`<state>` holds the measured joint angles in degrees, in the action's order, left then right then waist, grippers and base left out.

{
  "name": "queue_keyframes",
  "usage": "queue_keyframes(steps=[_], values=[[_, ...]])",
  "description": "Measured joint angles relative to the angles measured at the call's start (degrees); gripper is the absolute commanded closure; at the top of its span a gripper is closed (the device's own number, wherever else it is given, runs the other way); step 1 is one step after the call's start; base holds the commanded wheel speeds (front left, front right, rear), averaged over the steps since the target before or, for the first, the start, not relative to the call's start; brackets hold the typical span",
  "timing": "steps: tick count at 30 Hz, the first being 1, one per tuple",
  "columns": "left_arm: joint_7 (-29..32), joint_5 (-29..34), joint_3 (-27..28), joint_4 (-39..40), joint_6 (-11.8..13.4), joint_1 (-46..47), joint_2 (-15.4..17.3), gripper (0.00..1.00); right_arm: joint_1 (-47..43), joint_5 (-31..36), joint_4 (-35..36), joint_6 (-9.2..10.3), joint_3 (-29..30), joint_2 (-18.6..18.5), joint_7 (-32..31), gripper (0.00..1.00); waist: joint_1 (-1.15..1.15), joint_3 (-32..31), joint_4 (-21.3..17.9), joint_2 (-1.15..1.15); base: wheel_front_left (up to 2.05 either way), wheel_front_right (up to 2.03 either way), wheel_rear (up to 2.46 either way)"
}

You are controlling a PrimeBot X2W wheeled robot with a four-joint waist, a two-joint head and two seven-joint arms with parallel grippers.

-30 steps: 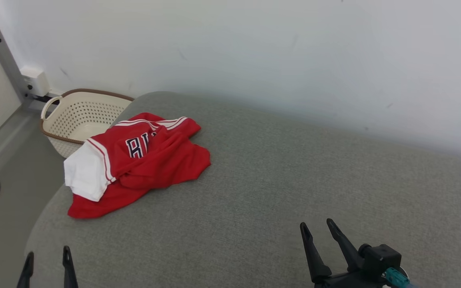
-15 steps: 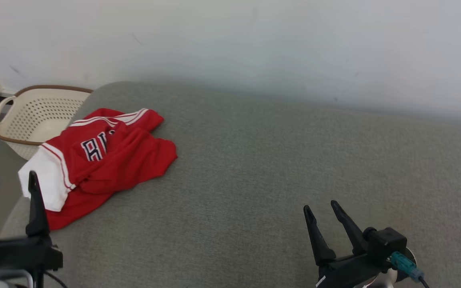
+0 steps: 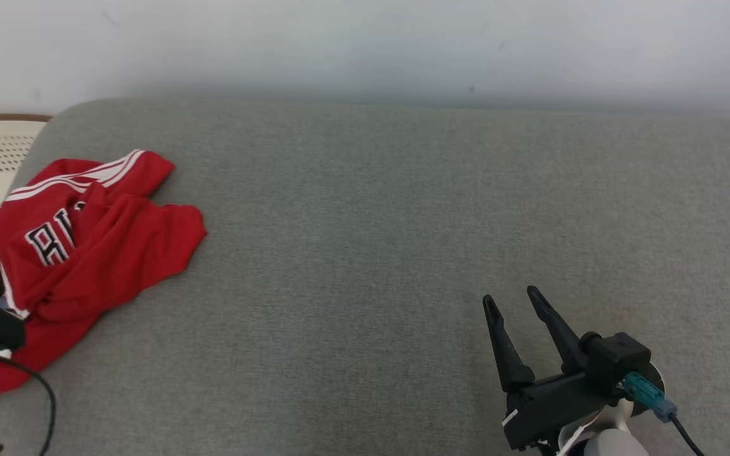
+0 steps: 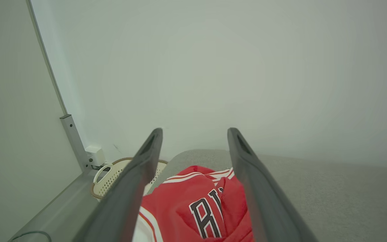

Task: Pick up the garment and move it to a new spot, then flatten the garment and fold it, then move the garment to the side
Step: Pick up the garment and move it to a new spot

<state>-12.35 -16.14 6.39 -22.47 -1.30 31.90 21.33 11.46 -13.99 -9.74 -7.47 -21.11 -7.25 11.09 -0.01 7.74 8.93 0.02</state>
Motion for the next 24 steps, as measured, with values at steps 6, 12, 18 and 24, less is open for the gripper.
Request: queue_keyframes(steps=[6, 12, 18, 24], values=[[0.9, -0.7, 0.1, -7.6, -1.2, 3.5, 2.1, 0.0, 0.9, 0.2, -0.2, 0.0, -0.1, 0.2, 0.5, 0.0, 0.0, 1.9, -3.0, 0.0, 0.0, 0.0, 0.0], [1.7, -1.6, 0.0, -14.7, -2.2, 5.6, 3.6, 0.0, 1.3, 0.2, -0.5, 0.0, 0.1, 0.3, 0.7, 0.0, 0.01, 3.3, -5.2, 0.0, 0.0, 0.0, 0.0], [3.2, -2.0, -0.5, -23.1, -3.1, 6.7, 5.0, 0.0, 2.1, 0.2, -0.9, 0.0, -0.2, 0.4, 1.1, 0.0, 0.01, 4.5, -7.0, -0.01, 0.0, 0.0, 0.0], [3.2, -2.6, -1.0, -30.0, -3.8, 8.6, 6.0, 0.0, 2.6, 0.2, -1.2, 0.0, -0.1, 0.5, 1.4, 0.0, 0.01, 5.5, -8.3, -0.01, 0.0, 0.0, 0.0]])
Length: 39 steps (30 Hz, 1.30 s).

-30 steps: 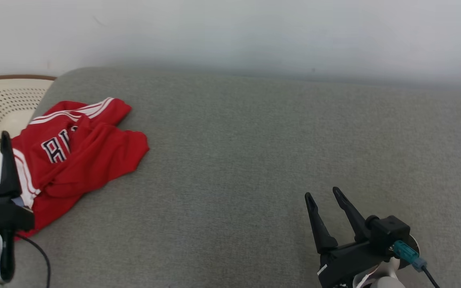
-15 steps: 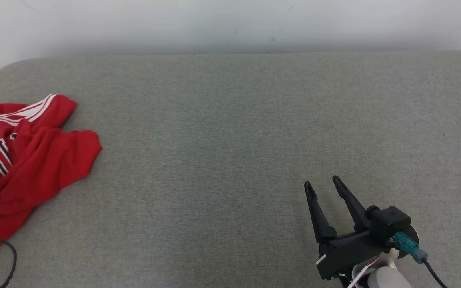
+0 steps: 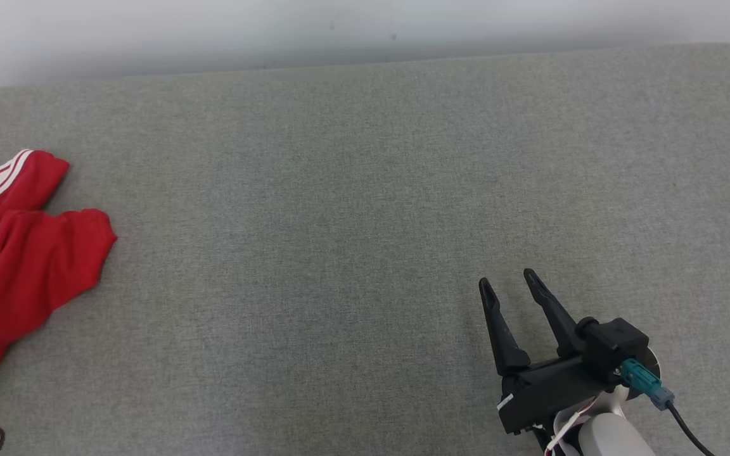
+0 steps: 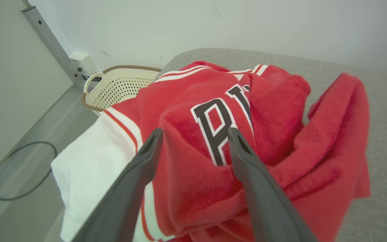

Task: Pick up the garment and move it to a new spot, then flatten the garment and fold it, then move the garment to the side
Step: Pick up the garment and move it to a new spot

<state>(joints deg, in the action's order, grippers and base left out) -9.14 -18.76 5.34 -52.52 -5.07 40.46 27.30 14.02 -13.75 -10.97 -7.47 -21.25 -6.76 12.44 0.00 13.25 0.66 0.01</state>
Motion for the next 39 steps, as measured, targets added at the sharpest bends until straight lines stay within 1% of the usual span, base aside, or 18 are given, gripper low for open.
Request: queue_keyframes(steps=[2, 8, 9, 10, 11, 12, 20, 26, 35, 39], values=[[0.8, -0.2, -0.3, -2.3, -0.4, 0.8, 0.2, 0.0, 0.2, 0.0, -0.1, 0.0, 0.0, 0.0, 0.0, 0.0, 0.0, 0.3, -0.3, 0.0, 0.0, 0.0, 0.0], [6.1, -0.9, -1.2, -8.5, -1.0, 3.4, 0.5, 0.01, 0.6, 0.0, -0.3, 0.0, -0.2, 0.0, 0.2, 0.0, 0.0, 0.7, -0.9, 0.0, 0.0, 0.0, 0.0], [6.5, -1.1, -1.3, -9.2, -1.0, 3.8, 0.5, 0.6, 0.6, 0.0, -0.3, 0.0, -0.2, 0.0, 0.2, 0.0, 0.0, 0.7, -1.0, 0.0, 0.0, 0.0, 0.0], [6.8, -1.2, -1.6, -9.8, -1.1, 4.2, 0.5, 0.6, 0.6, 0.0, -0.3, 0.0, -0.2, 0.0, 0.2, 0.0, 0.0, 0.6, -1.0, 0.0, 0.0, 0.0, 0.0], [6.6, -1.1, -1.8, -10.0, -1.1, 4.4, 0.6, 0.95, 0.6, 0.0, -0.3, 0.0, -0.2, 0.0, 0.2, 0.0, 0.0, 0.6, -1.0, 0.0, 0.0, 0.0, 0.0], [6.3, -1.1, -1.9, -10.3, -1.1, 4.7, 0.6, 1.0, 0.6, 0.0, -0.4, 0.0, -0.1, 0.0, 0.2, 0.0, 0.0, 0.5, -1.0, 0.0, 0.0, 0.0, 0.0], [1.1, 0.0, -3.5, -10.5, -0.9, 6.2, 1.3, 1.0, 0.6, 0.0, -0.9, 0.0, -0.2, 0.1, 0.2, 0.0, 0.0, -0.6, -0.8, 0.0, 0.0, 0.0, 0.0], [-2.8, 1.4, -5.2, -7.6, -0.6, 8.1, 1.9, 1.0, 0.3, 0.0, -1.6, 0.0, -0.3, 0.3, 0.5, 0.0, 0.0, -2.3, -0.6, 0.0, 0.0, 0.0, 0.0], [-4.6, 3.4, -7.7, 2.1, -0.4, 10.1, 2.3, 1.0, -0.6, -0.7, -2.4, 0.0, -0.6, 1.0, 0.9, 0.0, 0.01, -5.0, -1.0, -0.01, 0.0, 0.0, 0.0], [-3.7, 3.8, -9.1, 9.8, -0.5, 10.3, 2.4, 1.0, -0.7, -1.1, -2.9, 0.0, -0.6, 1.5, 1.2, 0.0, 0.01, -5.7, -2.1, -0.01, 0.0, 0.0, 0.0]])
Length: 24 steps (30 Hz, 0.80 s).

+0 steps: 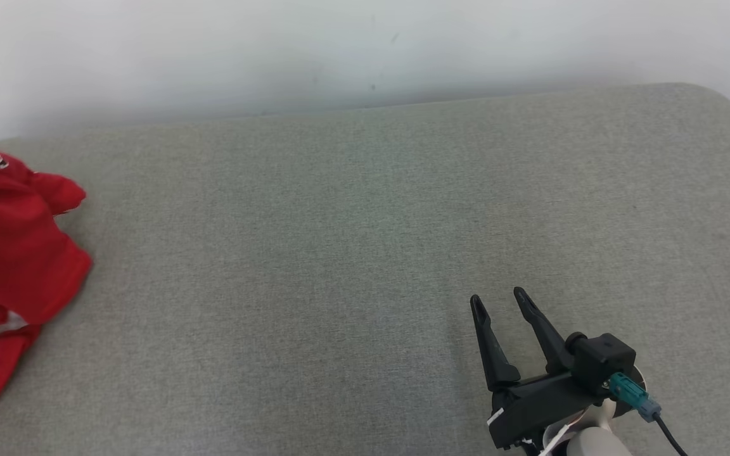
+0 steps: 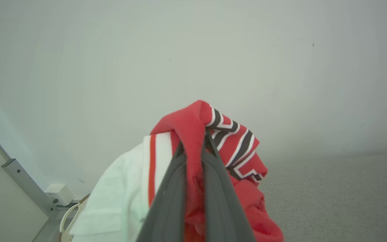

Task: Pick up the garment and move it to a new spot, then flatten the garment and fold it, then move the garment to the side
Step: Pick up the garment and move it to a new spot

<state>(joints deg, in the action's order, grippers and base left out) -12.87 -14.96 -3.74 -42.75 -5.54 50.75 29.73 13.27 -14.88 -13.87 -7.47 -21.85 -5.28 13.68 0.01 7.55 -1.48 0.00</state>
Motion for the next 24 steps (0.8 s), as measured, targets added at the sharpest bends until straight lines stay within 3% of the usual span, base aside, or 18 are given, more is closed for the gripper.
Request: queue_keyframes(steps=[14, 24], values=[[10.0, 0.9, -7.4, 27.7, -0.2, -2.4, -4.9, 1.0, -0.1, -0.9, -1.5, 0.0, 0.0, 1.2, 1.2, 0.0, 0.0, -1.0, -4.3, 0.0, 0.0, 0.0, 0.0], [14.7, 0.6, -14.7, 40.5, -0.4, -5.2, -10.1, 1.0, 0.1, -1.2, -1.8, 0.0, 0.2, 1.8, 1.4, 0.0, -0.01, -0.9, -7.7, 0.0, 0.0, 0.0, 0.0]])
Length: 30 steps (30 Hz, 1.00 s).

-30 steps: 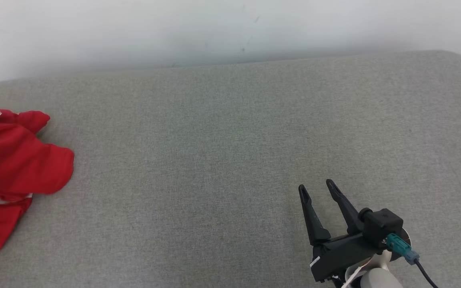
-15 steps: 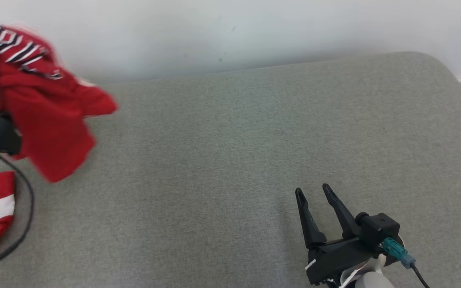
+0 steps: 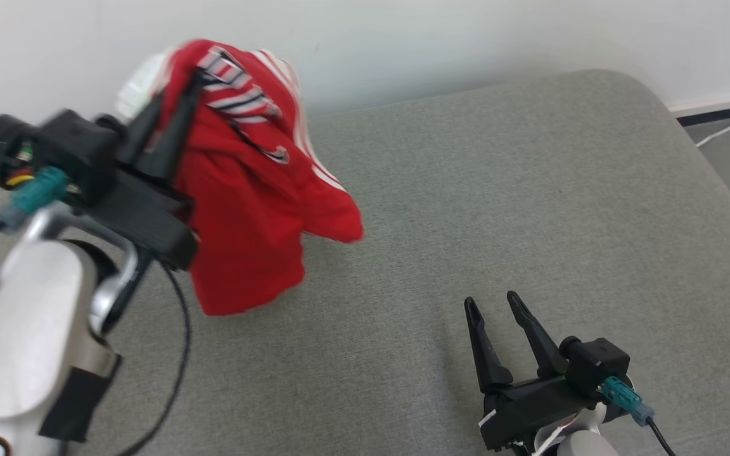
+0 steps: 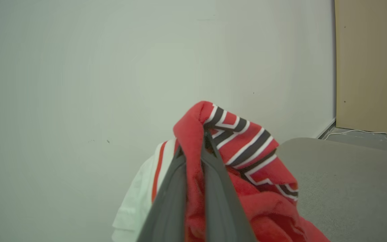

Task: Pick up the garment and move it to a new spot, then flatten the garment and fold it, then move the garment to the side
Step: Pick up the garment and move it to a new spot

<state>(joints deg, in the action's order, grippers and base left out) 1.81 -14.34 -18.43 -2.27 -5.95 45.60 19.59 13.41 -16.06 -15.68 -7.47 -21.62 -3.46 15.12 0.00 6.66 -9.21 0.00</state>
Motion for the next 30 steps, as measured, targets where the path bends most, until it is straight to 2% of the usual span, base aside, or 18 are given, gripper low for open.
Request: queue_keyframes(steps=[7, 17, 30], values=[[0.7, -0.2, -5.5, 3.5, 0.0, -3.2, -4.2, 1.0, 0.0, 0.0, 0.8, 0.0, 0.9, 0.2, 0.0, 0.0, 0.0, 0.4, -2.3, 0.01, 0.0, 0.0, 0.0], [-1.4, -1.3, -9.7, 1.8, 1.1, -8.5, -8.7, 1.0, -0.1, 0.9, 1.6, 0.0, 2.3, 0.3, 0.0, 0.0, 0.0, 1.1, -4.5, 0.01, 0.0, 0.0, 0.0], [-8.5, -1.3, -9.9, -9.6, 4.1, -14.7, -9.0, 1.0, -0.1, 2.4, 2.3, 0.0, 3.6, 0.4, 0.0, 0.0, 0.0, 2.3, -3.8, 0.01, 0.0, 0.0, 0.0]])
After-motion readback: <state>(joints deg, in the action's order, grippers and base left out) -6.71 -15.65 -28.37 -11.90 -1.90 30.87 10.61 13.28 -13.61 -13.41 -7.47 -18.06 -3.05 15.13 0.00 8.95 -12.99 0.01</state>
